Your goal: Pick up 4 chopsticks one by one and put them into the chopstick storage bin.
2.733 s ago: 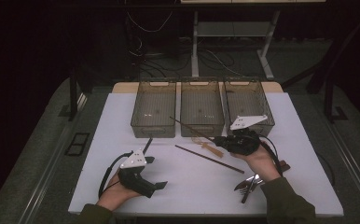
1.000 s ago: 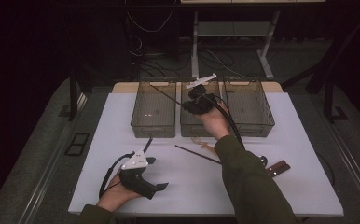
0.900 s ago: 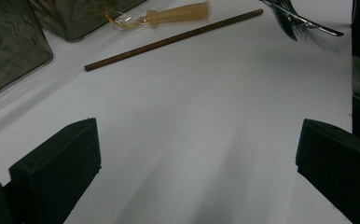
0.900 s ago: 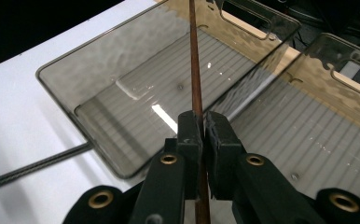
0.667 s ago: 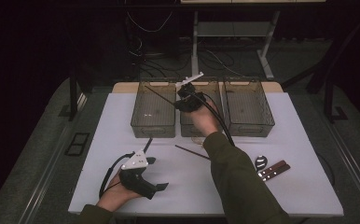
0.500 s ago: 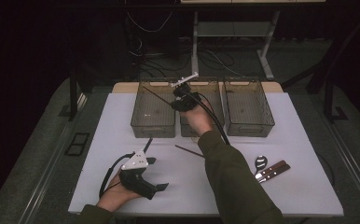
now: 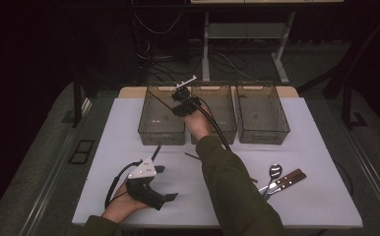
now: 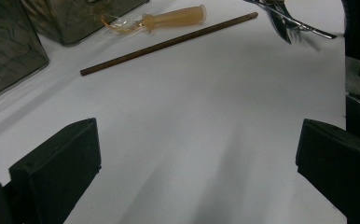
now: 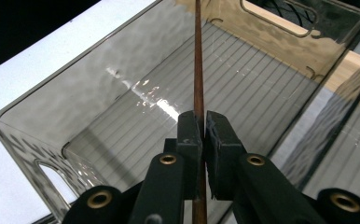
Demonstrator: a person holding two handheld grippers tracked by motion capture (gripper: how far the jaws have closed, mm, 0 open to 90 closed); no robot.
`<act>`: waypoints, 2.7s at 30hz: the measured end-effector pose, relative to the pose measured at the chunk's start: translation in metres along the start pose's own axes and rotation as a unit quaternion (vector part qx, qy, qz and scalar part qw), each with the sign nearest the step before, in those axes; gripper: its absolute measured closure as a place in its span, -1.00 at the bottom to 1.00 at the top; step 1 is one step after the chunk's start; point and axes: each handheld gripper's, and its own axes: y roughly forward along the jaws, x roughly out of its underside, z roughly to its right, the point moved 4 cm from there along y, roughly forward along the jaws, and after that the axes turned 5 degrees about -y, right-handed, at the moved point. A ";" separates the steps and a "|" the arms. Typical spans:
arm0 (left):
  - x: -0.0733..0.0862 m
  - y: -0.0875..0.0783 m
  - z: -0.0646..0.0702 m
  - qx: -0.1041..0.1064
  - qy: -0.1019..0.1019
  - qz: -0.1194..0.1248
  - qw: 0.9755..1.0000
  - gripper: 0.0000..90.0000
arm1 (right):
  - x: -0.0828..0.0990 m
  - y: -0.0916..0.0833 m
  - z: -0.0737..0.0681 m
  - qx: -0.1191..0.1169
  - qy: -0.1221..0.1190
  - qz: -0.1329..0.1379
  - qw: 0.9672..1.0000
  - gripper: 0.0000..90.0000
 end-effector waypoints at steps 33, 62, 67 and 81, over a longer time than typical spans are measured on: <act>0.002 0.002 0.000 -0.005 -0.005 0.003 1.000 -1.00 | 0.046 -0.066 0.018 -0.069 -0.050 0.027 0.996 -0.37; 0.005 0.005 -0.003 -0.002 -0.005 -0.003 1.000 -1.00 | 0.138 -0.129 0.043 -0.092 -0.078 0.044 0.992 -0.39; 0.004 0.005 -0.002 -0.001 -0.005 -0.003 1.000 -1.00 | 0.155 -0.134 0.044 -0.101 -0.076 0.038 0.991 -0.37; 0.004 0.003 -0.003 -0.003 -0.002 -0.002 1.000 -1.00 | 0.196 -0.145 0.047 -0.115 -0.062 0.039 0.991 -0.07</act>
